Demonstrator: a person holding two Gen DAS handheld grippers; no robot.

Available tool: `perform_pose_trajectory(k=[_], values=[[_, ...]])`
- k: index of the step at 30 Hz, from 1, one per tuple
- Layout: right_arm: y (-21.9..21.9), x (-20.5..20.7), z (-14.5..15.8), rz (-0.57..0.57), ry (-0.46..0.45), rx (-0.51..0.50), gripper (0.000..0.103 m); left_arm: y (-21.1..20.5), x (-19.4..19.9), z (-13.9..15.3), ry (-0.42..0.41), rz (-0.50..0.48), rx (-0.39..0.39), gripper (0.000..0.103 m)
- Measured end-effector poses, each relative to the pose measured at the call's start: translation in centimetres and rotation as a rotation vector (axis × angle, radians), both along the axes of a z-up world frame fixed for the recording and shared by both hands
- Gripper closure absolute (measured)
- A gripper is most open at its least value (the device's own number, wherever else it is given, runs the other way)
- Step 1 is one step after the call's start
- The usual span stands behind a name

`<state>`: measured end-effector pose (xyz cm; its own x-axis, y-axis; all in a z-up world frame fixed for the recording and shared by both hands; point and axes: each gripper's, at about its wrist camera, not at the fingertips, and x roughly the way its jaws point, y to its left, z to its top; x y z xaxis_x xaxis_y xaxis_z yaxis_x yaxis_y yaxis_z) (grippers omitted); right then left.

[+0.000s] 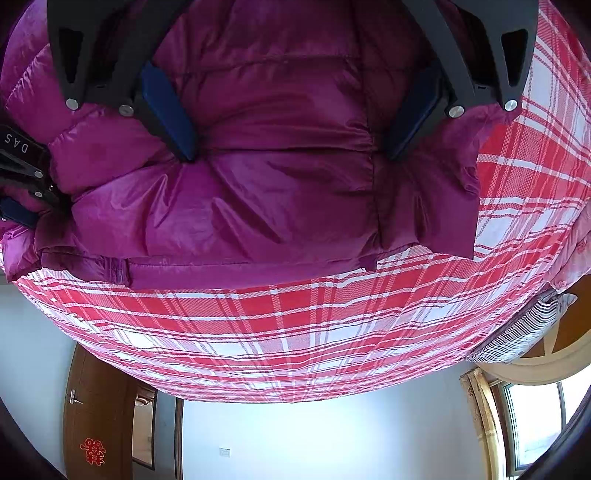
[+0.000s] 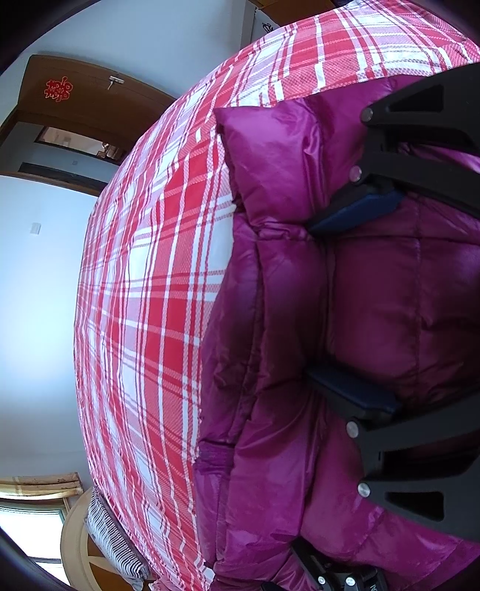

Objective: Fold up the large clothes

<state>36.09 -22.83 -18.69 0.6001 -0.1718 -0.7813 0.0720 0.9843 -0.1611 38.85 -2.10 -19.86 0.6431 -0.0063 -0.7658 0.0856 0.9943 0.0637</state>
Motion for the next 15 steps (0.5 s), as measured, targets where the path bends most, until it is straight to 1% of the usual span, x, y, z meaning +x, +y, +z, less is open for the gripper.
perform_pose_trajectory(k=[6,8,10,12,14,15], values=[[-0.1,-0.4,0.8,-0.001,-0.004,0.007,0.027,-0.1,-0.1,-0.1,-0.005,0.002,0.010,0.001],[-0.2,-1.4,1.9,-0.016,-0.013,0.038,0.027,-0.2,-0.1,0.0,-0.005,0.002,0.013,0.001],[0.2,-2.8,3.6,-0.023,-0.054,0.086,0.027,-0.2,-0.1,0.0,-0.005,0.003,0.012,0.001],[1.6,-4.7,5.1,0.023,-0.105,0.120,0.020,-0.2,-0.1,0.0,-0.005,0.003,0.013,0.001],[3.0,-5.7,4.8,0.078,-0.106,0.141,0.018,-0.2,-0.1,0.0,-0.007,0.003,0.016,0.001],[3.6,-5.8,4.1,0.090,-0.087,0.126,0.018,-0.3,-0.2,0.0,-0.008,0.004,0.017,0.001]])
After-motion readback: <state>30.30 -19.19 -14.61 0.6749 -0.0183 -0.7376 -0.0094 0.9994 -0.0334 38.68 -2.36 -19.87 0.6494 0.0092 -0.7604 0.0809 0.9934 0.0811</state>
